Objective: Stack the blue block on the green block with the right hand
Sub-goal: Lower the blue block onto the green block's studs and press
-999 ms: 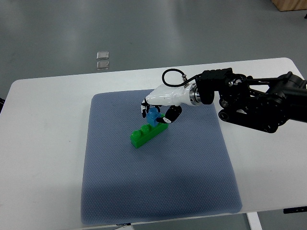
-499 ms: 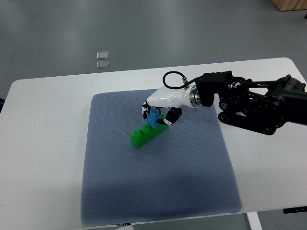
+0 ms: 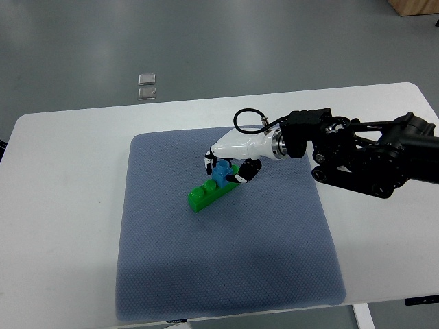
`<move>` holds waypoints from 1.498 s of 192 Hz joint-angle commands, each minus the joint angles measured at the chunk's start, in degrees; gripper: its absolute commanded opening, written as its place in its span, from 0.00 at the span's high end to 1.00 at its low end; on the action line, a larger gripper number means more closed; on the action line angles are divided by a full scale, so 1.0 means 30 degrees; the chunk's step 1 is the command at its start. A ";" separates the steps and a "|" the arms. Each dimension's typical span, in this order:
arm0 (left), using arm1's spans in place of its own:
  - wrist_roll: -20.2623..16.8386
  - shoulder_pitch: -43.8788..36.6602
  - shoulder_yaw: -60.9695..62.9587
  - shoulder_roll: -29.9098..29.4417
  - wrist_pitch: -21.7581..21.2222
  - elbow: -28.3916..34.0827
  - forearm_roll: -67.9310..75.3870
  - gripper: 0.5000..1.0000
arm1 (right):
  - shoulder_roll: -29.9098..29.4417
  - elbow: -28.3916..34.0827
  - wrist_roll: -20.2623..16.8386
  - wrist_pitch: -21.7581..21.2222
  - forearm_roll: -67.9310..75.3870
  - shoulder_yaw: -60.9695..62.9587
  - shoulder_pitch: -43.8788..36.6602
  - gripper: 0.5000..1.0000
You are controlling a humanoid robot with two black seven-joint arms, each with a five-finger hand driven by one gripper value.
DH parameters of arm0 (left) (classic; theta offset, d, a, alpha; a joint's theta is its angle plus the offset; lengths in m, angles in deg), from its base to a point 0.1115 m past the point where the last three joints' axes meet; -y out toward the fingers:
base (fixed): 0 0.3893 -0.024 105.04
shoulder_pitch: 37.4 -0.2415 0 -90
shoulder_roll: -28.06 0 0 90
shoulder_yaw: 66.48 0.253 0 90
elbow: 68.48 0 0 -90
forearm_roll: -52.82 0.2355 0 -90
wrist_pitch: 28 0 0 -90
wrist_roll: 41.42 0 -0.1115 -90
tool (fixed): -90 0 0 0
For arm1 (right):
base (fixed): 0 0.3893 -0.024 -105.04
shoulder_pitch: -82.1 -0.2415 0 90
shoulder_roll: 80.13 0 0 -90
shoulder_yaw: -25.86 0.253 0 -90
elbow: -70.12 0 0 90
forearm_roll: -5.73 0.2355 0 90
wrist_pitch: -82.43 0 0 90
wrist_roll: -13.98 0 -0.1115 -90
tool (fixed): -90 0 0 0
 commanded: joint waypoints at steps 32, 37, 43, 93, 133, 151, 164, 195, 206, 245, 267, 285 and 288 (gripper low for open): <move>0.0000 0.0000 0.0000 0.0000 0.0001 -0.0002 0.0000 0.00 | -0.0122 -0.0131 -0.0012 0.0219 -0.0148 -0.0124 0.0110 1.00; 0.0000 0.0000 0.0000 0.0000 0.0001 -0.0002 0.0000 0.00 | -0.0122 -0.0160 -0.0012 0.0248 -0.0148 -0.0124 0.0110 1.00; 0.0000 0.0000 0.0000 0.0000 0.0001 -0.0002 0.0000 0.00 | -0.0151 -0.0160 -0.0012 0.0278 -0.0177 -0.0124 0.0110 1.00; 0.0000 0.0000 0.0000 0.0000 0.0001 -0.0002 0.0000 0.00 | -0.0122 -0.0189 -0.0012 0.0307 -0.0206 -0.0241 0.0110 1.00; 0.0000 0.0000 0.0000 0.0000 0.0001 -0.0002 0.0000 0.00 | -0.0151 -0.0189 -0.0012 0.0278 -0.0206 -0.0271 0.0110 1.00; 0.0000 0.0000 0.0000 0.0000 0.0001 -0.0002 0.0000 0.00 | -0.0151 -0.0277 -0.0012 0.0307 -0.0177 -0.0241 0.0110 0.99; 0.0000 0.0000 0.0000 0.0000 0.0001 -0.0002 0.0000 0.00 | -0.0151 -0.0277 -0.0012 0.0307 -0.0177 -0.0241 0.0110 0.97; 0.0000 0.0000 0.0000 0.0000 0.0001 -0.0002 0.0000 0.00 | -0.0122 -0.0277 -0.0012 0.0307 -0.0148 -0.0212 0.0080 0.85; 0.0000 0.0000 0.0000 0.0000 0.0001 0.0027 0.0000 0.00 | -0.0122 -0.0277 -0.0012 0.0336 -0.0119 -0.0212 0.0080 0.79; 0.0000 0.0000 0.0000 0.0000 0.0001 -0.0002 0.0000 0.00 | -0.0122 -0.0277 0.0018 0.0307 -0.0001 -0.0212 0.0022 0.71; 0.0000 0.0000 0.0000 0.0000 0.0001 -0.0002 0.0000 0.00 | -0.0122 -0.0277 0.0018 0.0307 0.0057 -0.0183 -0.0037 0.64; 0.0000 0.0000 0.0000 0.0000 0.0001 -0.0002 0.0000 0.00 | -0.0122 -0.0248 0.0018 0.0307 0.0145 -0.0183 -0.0066 0.58; 0.0000 0.0000 0.0000 0.0000 0.0001 -0.0002 0.0000 0.00 | -0.0122 -0.0248 0.0018 0.0307 0.0145 -0.0183 -0.0066 0.56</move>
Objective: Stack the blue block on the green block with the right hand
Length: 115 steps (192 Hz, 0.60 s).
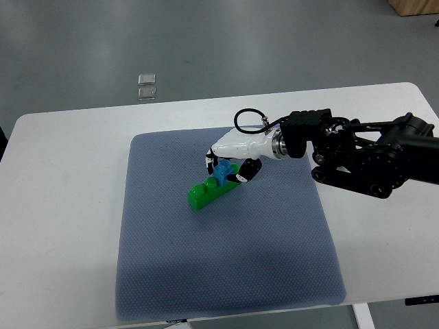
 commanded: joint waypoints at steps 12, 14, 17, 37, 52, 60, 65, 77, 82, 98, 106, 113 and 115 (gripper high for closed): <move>0.0000 0.0000 0.0000 0.0000 0.0001 -0.0002 0.0000 0.00 | 0.0000 0.0080 0.0028 -0.0033 0.0092 0.0026 -0.0031 0.52; 0.0000 0.0000 0.0000 0.0000 0.0001 -0.0002 0.0000 0.00 | 0.0000 0.0080 0.0028 -0.0033 0.0092 0.0026 -0.0031 0.50; 0.0000 0.0000 0.0000 0.0000 0.0001 -0.0002 0.0000 0.00 | 0.0000 0.0109 0.0028 -0.0033 0.0092 0.0026 -0.0031 0.50; 0.0000 0.0000 0.0000 0.0000 0.0001 -0.0002 0.0000 0.00 | 0.0000 0.0109 0.0028 -0.0033 0.0121 0.0026 -0.0031 0.50; 0.0000 0.0000 0.0000 0.0000 0.0001 -0.0002 0.0000 0.00 | 0.0000 0.0109 0.0028 -0.0033 0.0121 0.0026 -0.0031 0.50; 0.0000 0.0000 0.0000 0.0000 0.0001 -0.0002 0.0000 0.00 | 0.0000 0.0109 0.0028 -0.0033 0.0121 0.0026 -0.0060 0.50; 0.0000 0.0000 0.0000 0.0000 0.0001 -0.0002 0.0000 0.00 | 0.0029 0.0109 0.0028 -0.0033 0.0121 0.0026 -0.0060 0.50; 0.0000 0.0000 0.0000 0.0000 0.0001 -0.0002 0.0000 0.00 | 0.0029 0.0109 0.0028 -0.0033 0.0121 0.0085 -0.0060 0.50; 0.0000 0.0000 0.0000 0.0000 0.0001 -0.0002 0.0000 0.00 | 0.0058 0.0109 0.0028 -0.0062 0.0121 0.0143 -0.0090 0.48; 0.0000 0.0000 0.0000 0.0000 0.0001 -0.0002 0.0000 0.00 | 0.0146 0.0256 0.0116 -0.0062 0.0326 0.0290 -0.0148 0.34; 0.0000 0.0000 0.0000 0.0000 0.0001 -0.0002 0.0000 0.00 | 0.0176 0.0314 0.0175 -0.0092 0.0619 0.0319 -0.0266 0.26; 0.0000 0.0000 0.0000 0.0000 0.0001 -0.0002 0.0000 0.00 | 0.0263 0.0373 0.0204 -0.0150 0.0999 0.0319 -0.0558 0.21; 0.0000 0.0000 0.0000 0.0000 0.0001 0.0027 0.0000 0.00 | 0.0292 0.0402 0.0204 -0.0150 0.1145 0.0319 -0.0646 0.20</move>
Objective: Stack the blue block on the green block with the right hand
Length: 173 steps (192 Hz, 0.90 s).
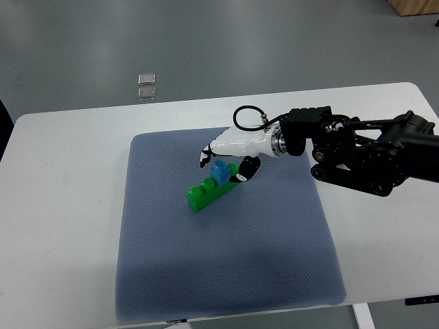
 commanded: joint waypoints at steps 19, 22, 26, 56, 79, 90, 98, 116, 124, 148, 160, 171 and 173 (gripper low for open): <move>0.0000 0.0000 0.0000 0.0000 0.0001 -0.0002 0.0000 0.00 | 0.0459 0.0342 0.0125 -0.0106 0.2210 0.0265 -0.0766 0.16; 0.0000 0.0000 0.0000 0.0000 0.0001 -0.0002 0.0000 0.00 | 0.0489 0.0342 0.0125 -0.0106 0.2387 0.0324 -0.0766 0.16; 0.0000 0.0000 0.0000 0.0000 0.0001 -0.0002 0.0000 0.00 | 0.0577 0.0342 0.0125 -0.0106 0.2739 0.0529 -0.0766 0.16; 0.0000 0.0000 0.0000 0.0000 0.0001 -0.0002 0.0000 0.00 | 0.1221 0.0372 0.0125 -0.0165 0.4525 0.1554 -0.0707 0.16; 0.0000 0.0000 0.0000 0.0000 0.0001 -0.0002 0.0000 0.00 | 0.2246 0.0372 0.0037 -0.0574 0.6662 0.2871 -0.0473 0.16; 0.0000 0.0000 0.0000 0.0000 0.0001 -0.0002 0.0000 0.00 | 0.2335 0.0138 -0.0051 -0.1159 0.8097 0.3808 -0.0064 0.16; 0.0000 0.0000 0.0000 0.0000 0.0001 -0.0002 0.0000 0.00 | 0.2422 -0.0155 -0.0110 -0.1658 0.9211 0.4482 0.0346 0.16; 0.0000 0.0000 0.0000 0.0000 0.0001 -0.0002 0.0000 0.00 | 0.2628 -0.1093 -0.0110 -0.2186 1.1411 0.5480 0.1051 0.16; 0.0000 0.0000 0.0000 0.0000 0.0001 -0.0002 0.0000 0.00 | 0.2599 -0.1619 -0.0110 -0.2332 1.2696 0.5889 0.1401 0.16; 0.0000 0.0000 0.0000 0.0000 0.0001 -0.0002 0.0000 0.00 | 0.2364 -0.2675 -0.0110 -0.2362 1.7856 0.6652 0.2750 0.16; 0.0000 0.0000 0.0000 0.0000 0.0001 -0.0002 0.0000 0.00 | 0.2247 -0.3202 -0.0080 -0.2362 2.0961 0.6945 0.3394 0.16; 0.0000 0.0000 0.0000 0.0000 0.0001 -0.0002 0.0000 0.00 | 0.2218 -0.3378 -0.0051 -0.2333 2.3217 0.6974 0.3922 0.16; 0.0000 0.0000 0.0000 0.0000 0.0001 -0.0002 0.0000 0.00 | 0.2218 -0.3408 -0.0051 -0.2333 2.3657 0.6974 0.4039 0.16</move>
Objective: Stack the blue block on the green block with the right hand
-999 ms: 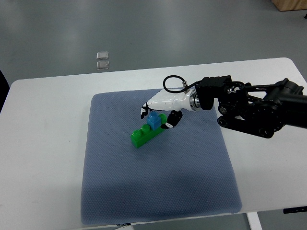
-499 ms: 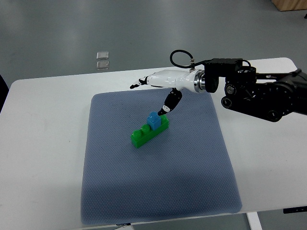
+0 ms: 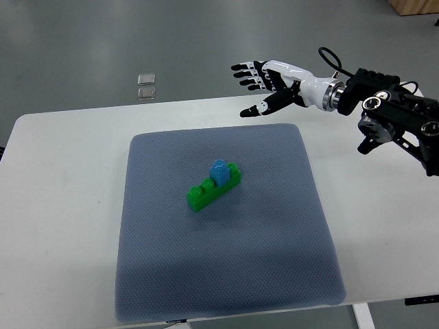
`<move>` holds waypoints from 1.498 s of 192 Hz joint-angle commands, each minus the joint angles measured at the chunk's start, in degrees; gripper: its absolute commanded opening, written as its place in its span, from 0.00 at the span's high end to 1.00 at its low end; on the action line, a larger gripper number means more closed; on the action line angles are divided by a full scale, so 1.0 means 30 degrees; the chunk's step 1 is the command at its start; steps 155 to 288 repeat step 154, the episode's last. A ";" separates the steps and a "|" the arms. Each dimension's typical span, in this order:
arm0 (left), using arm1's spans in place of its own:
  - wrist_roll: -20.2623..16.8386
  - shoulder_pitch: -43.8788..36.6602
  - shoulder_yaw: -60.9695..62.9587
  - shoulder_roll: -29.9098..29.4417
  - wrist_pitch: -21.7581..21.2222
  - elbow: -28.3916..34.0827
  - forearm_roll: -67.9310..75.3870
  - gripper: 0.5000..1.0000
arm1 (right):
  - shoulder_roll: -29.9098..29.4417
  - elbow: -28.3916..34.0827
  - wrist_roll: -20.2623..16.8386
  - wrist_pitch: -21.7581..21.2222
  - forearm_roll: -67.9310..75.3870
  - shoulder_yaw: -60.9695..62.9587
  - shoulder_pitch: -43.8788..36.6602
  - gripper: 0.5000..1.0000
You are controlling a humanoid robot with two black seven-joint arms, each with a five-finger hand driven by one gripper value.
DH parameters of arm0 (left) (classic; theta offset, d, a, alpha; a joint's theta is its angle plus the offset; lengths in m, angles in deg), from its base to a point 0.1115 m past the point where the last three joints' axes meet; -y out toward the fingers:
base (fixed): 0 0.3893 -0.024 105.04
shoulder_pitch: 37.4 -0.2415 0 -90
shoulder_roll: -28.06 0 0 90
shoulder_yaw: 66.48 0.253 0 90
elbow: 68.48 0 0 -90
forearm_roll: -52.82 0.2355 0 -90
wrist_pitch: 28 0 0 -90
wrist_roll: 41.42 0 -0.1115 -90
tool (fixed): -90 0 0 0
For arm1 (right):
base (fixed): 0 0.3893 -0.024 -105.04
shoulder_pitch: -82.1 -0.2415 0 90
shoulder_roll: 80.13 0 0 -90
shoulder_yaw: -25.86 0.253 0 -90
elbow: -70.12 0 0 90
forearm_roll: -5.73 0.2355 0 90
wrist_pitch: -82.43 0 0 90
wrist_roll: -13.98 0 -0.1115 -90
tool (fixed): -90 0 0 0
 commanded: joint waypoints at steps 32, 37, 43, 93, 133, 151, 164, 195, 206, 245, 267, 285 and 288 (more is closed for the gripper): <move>0.0000 0.0000 0.0000 0.0000 0.0001 -0.0002 0.0000 0.00 | -0.1240 -0.1008 0.0236 0.0172 0.7827 0.1441 0.2572 0.15; 0.0000 0.0000 0.0000 0.0000 0.0001 -0.0002 0.0000 0.00 | -0.1417 -0.1273 0.0236 0.0114 0.7916 0.1735 0.2749 0.15; 0.0000 0.0000 0.0000 0.0000 0.0001 0.0027 0.0000 0.00 | -0.1796 -0.1711 0.0236 0.0055 0.7945 0.2115 0.3041 0.15; 0.0000 0.0000 0.0000 0.0000 0.0001 -0.0002 0.0000 0.00 | -0.3028 -0.3265 0.0207 0.0084 0.7769 0.2849 0.4126 0.15; 0.0000 0.0000 0.0000 0.0000 0.0001 -0.0002 0.0000 0.00 | -0.2852 -0.3236 0.0119 0.0026 0.7710 0.2644 0.4067 0.15; 0.0000 0.0000 0.0000 0.0000 0.0001 -0.0001 0.0000 0.00 | -0.2881 -0.3235 0.0177 0.0055 0.7710 0.2644 0.4125 0.15; 0.0000 0.0000 0.0000 0.0000 0.0001 -0.0002 0.0000 0.00 | -0.2911 -0.3235 0.0207 0.0055 0.7710 0.2673 0.4126 0.15; 0.0000 0.0000 0.0000 0.0000 0.0001 -0.0002 0.0000 0.00 | -0.2911 -0.3235 0.0207 0.0055 0.7710 0.2673 0.4126 0.15; 0.0000 0.0000 0.0000 0.0000 0.0001 -0.0002 0.0000 0.00 | -0.2911 -0.3235 0.0207 0.0055 0.7710 0.2673 0.4126 0.15; 0.0000 0.0000 0.0000 0.0000 0.0001 -0.0002 0.0000 0.00 | -0.2911 -0.3235 0.0207 0.0055 0.7710 0.2673 0.4126 0.15; 0.0000 0.0000 0.0000 0.0000 0.0001 -0.0002 0.0000 0.00 | -0.2911 -0.3235 0.0207 0.0055 0.7710 0.2673 0.4126 0.15; 0.0000 0.0000 0.0000 0.0000 0.0001 -0.0002 0.0000 0.00 | -0.2911 -0.3235 0.0207 0.0055 0.7710 0.2673 0.4126 0.15; 0.0000 0.0000 0.0000 0.0000 0.0001 -0.0002 0.0000 0.00 | -0.2911 -0.3235 0.0207 0.0055 0.7710 0.2673 0.4126 0.15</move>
